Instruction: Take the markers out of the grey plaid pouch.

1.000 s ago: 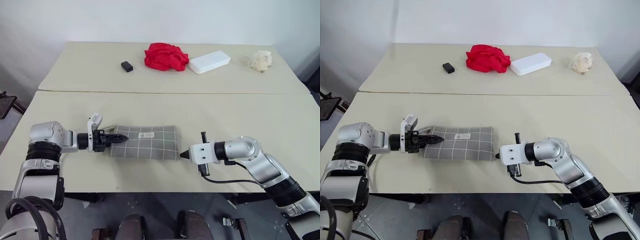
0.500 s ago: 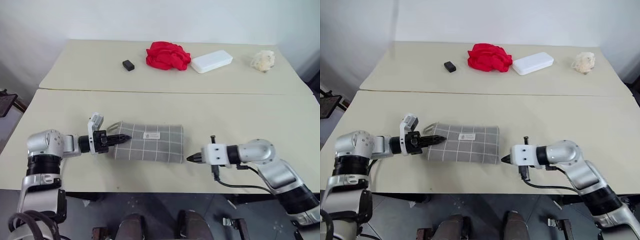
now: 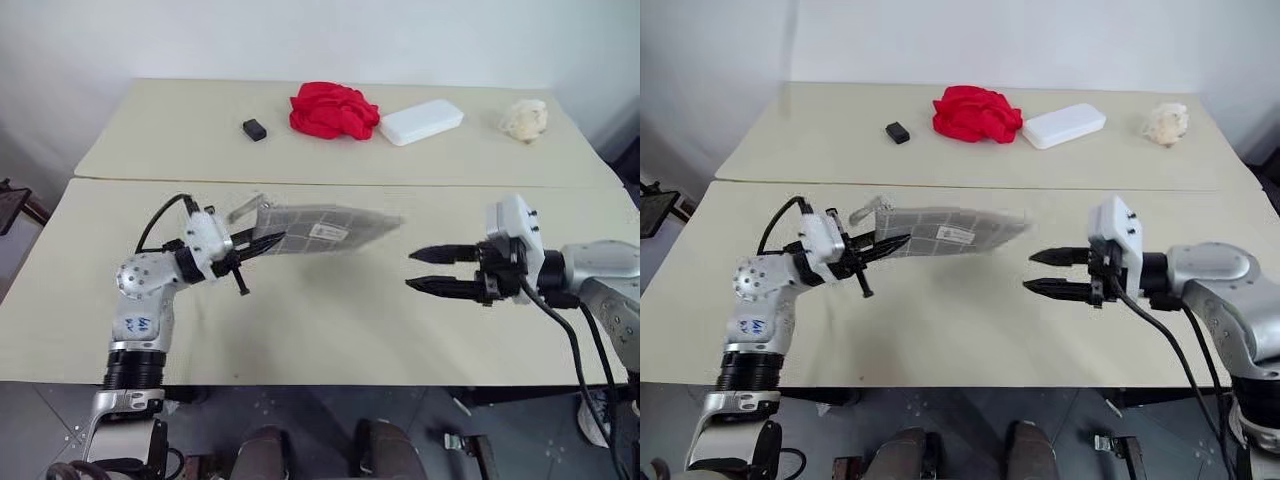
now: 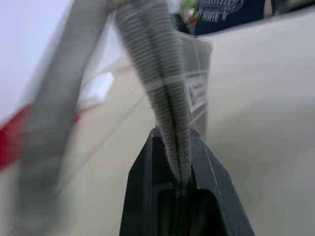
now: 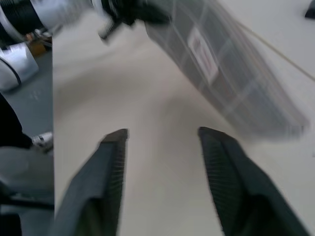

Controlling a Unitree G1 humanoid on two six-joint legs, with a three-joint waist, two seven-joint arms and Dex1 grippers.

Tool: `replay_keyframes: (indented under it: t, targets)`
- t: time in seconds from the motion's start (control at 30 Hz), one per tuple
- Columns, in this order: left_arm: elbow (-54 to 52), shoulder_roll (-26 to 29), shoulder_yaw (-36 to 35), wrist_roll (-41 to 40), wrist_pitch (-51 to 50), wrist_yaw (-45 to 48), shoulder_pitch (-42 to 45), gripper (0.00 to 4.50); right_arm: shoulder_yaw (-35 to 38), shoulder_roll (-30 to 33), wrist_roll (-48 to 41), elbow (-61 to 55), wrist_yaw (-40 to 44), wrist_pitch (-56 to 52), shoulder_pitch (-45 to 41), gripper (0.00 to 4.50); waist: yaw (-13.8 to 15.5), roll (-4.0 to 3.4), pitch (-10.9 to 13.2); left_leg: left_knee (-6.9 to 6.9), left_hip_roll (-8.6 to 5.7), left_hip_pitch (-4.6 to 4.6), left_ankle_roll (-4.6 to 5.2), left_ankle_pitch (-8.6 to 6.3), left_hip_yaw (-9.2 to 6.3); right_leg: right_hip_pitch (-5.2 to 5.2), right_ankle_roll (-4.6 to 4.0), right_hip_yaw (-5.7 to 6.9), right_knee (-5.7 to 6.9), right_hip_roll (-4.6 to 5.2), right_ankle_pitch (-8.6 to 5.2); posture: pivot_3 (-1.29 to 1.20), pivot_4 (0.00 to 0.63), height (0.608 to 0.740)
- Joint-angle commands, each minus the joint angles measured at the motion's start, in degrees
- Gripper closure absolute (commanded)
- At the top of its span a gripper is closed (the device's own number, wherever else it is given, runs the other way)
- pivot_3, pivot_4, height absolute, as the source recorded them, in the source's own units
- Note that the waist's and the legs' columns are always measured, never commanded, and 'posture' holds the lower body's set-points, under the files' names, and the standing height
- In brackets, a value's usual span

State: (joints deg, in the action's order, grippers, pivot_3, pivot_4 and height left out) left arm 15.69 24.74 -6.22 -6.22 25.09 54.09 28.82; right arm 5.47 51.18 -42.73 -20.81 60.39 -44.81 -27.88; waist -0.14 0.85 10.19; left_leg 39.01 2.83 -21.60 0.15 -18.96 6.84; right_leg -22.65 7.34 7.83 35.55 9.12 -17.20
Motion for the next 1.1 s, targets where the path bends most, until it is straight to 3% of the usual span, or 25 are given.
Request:
replay_keyframes:
  t: [0.03,0.1,0.3,0.5,0.77,1.1]
  targets:
    - [5.95,0.61,3.03,10.10,16.53,-7.77,1.41,4.50,1.00,-3.33,-6.16,-0.18,-7.59,-9.13,-7.29,0.76,0.02,0.00,0.00,0.00,0.00,0.00,0.01,0.00,0.01,0.00,0.00,0.00,0.00,0.01,0.00,0.00,0.150,0.740]
    - [8.13,0.62,4.73,12.48,21.45,-10.33,1.91,4.50,0.92,-5.42,-9.34,0.77,-11.79,-15.63,-12.04,0.06,0.02,0.00,0.00,0.00,-0.01,-0.01,0.05,-0.03,0.00,-0.03,0.00,0.04,0.09,0.09,0.01,0.00,0.150,0.740]
    - [11.91,1.92,9.73,20.36,30.75,-17.29,2.93,4.50,-3.96,-13.99,-11.87,0.42,-21.65,-25.56,-21.66,0.06,0.08,-0.04,-0.02,0.15,-0.13,-0.49,0.30,-0.17,-0.09,-0.28,0.16,0.28,0.11,0.28,0.09,0.00,0.150,0.740]
    - [10.65,2.70,12.74,22.80,30.36,-20.53,2.45,4.50,-7.17,-22.36,-12.67,2.83,-29.28,-34.60,-29.29,0.06,-0.10,-0.04,-0.02,0.20,-0.18,-0.83,0.29,-0.16,0.06,-0.65,0.20,0.32,0.18,0.24,0.12,0.00,0.150,0.740]
    - [8.08,2.73,15.00,22.85,27.35,-22.82,1.42,4.50,-12.82,-23.76,-9.04,-0.51,-32.15,-37.05,-27.06,0.06,-0.07,-0.04,-0.02,0.23,-0.19,-1.24,0.28,-0.15,0.18,-0.85,0.20,0.54,0.17,0.20,0.12,0.00,0.150,0.740]
    - [6.67,3.71,16.46,25.50,26.34,-26.27,1.48,4.50,-5.64,-29.77,-7.40,2.91,-39.55,-46.75,-25.38,0.06,-0.13,-0.04,-0.02,0.24,-0.18,-1.37,0.23,-0.12,0.13,-0.93,0.20,0.71,0.16,0.20,0.12,0.00,0.150,0.740]
